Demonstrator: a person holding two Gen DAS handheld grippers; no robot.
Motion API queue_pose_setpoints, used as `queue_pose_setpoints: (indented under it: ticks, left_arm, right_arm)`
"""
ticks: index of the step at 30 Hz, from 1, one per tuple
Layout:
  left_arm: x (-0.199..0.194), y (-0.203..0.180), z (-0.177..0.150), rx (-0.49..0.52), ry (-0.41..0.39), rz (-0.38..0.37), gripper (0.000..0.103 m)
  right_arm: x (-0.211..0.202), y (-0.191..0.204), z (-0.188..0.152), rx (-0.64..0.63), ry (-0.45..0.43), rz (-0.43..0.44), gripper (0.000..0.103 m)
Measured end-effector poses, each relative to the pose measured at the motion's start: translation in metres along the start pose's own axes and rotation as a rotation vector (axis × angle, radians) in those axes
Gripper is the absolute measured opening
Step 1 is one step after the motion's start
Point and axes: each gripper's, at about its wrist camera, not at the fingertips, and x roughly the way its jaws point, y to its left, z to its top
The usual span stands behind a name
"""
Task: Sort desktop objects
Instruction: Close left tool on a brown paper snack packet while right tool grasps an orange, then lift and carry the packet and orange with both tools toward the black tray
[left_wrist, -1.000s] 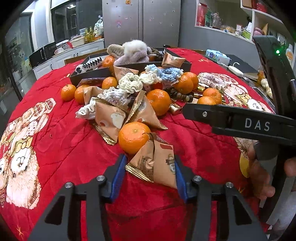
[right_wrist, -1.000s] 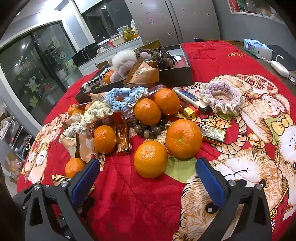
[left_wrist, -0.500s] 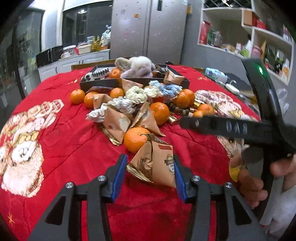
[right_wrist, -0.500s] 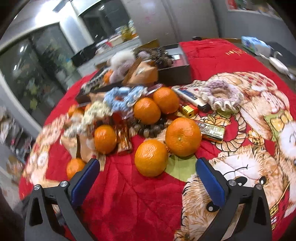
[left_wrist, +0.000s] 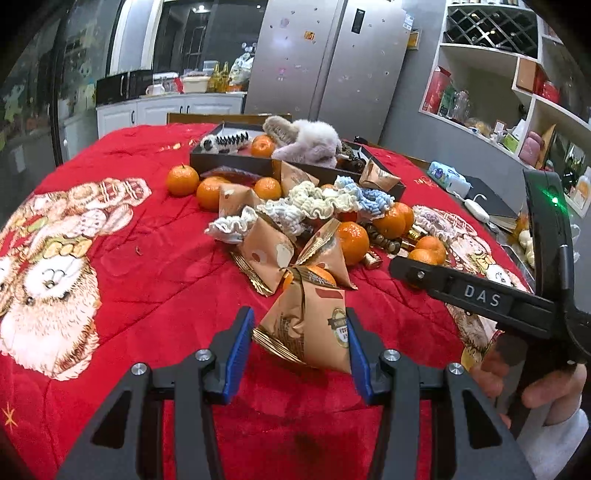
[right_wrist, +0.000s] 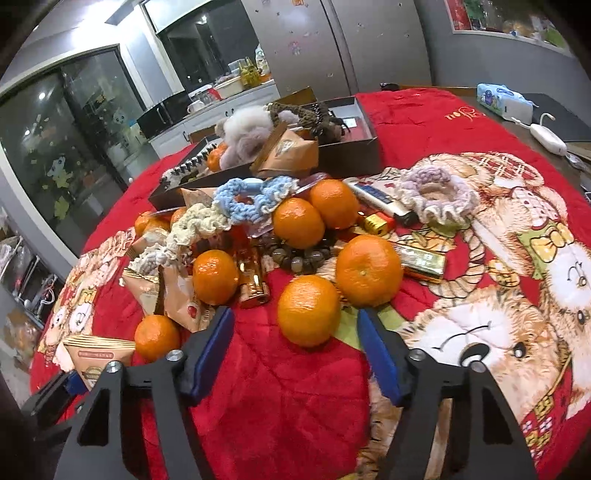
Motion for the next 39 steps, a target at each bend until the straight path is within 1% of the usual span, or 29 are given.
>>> queue_pose_setpoints:
  ticks: [3,5,6,7,10,12,16,19,20,23,27,30,32,34,39]
  left_arm:
    - [0.002,-0.001,-0.001,0.005,0.011,-0.018,0.049]
    - [0.002,-0.005,-0.001,0.028,0.014,-0.025,0.049]
    - [0.003,-0.008,-0.001,0.040,0.019,-0.016,0.049]
    - [0.004,-0.009,-0.001,0.046,0.023,-0.016,0.049]
    - [0.006,-0.011,0.000,0.051,0.034,-0.024,0.049]
    - [0.008,-0.009,0.000,0.043,0.044,-0.049,0.049]
    - [0.008,-0.007,0.000,0.035,0.044,-0.061,0.049]
    - [0.007,-0.008,0.000,0.034,0.038,-0.068,0.049]
    - [0.007,-0.007,0.000,0.033,0.039,-0.074,0.049]
    - [0.006,-0.006,0.000,0.025,0.037,-0.077,0.048]
    - [-0.001,-0.010,0.000,0.048,0.005,-0.066,0.046]
    - [-0.009,-0.017,0.002,0.078,-0.027,-0.058,0.045]
    - [-0.015,-0.019,0.005,0.086,-0.040,-0.070,0.045]
    - [-0.022,-0.021,0.010,0.088,-0.058,-0.078,0.045]
    - [-0.040,-0.018,0.020,0.087,-0.099,-0.070,0.045]
  right_arm:
    - [0.005,0.001,0.001,0.017,0.003,-0.003,0.051]
    - [0.006,-0.001,0.001,0.023,0.007,0.010,0.047]
    - [0.006,-0.002,0.001,0.024,0.009,0.010,0.043]
    - [0.007,-0.002,0.001,0.022,0.011,0.013,0.042]
    - [0.008,0.000,0.001,0.000,0.020,0.007,0.041]
    - [0.008,0.004,0.000,-0.022,0.023,-0.019,0.041]
    - [0.008,0.010,-0.001,-0.046,0.024,-0.049,0.041]
    - [0.007,0.008,-0.002,-0.037,0.015,-0.055,0.039]
    - [0.005,0.008,-0.002,-0.035,0.009,-0.055,0.037]
    - [0.000,0.009,-0.002,-0.037,-0.014,-0.066,0.036]
    - [-0.015,0.015,-0.007,-0.058,-0.070,-0.079,0.035]
    - [-0.025,0.020,-0.008,-0.051,-0.079,-0.066,0.035]
    - [-0.033,0.022,-0.008,-0.047,-0.085,-0.052,0.035]
    - [-0.043,0.026,-0.009,-0.052,-0.103,-0.057,0.035]
    - [-0.063,0.036,-0.010,-0.055,-0.126,-0.077,0.036]
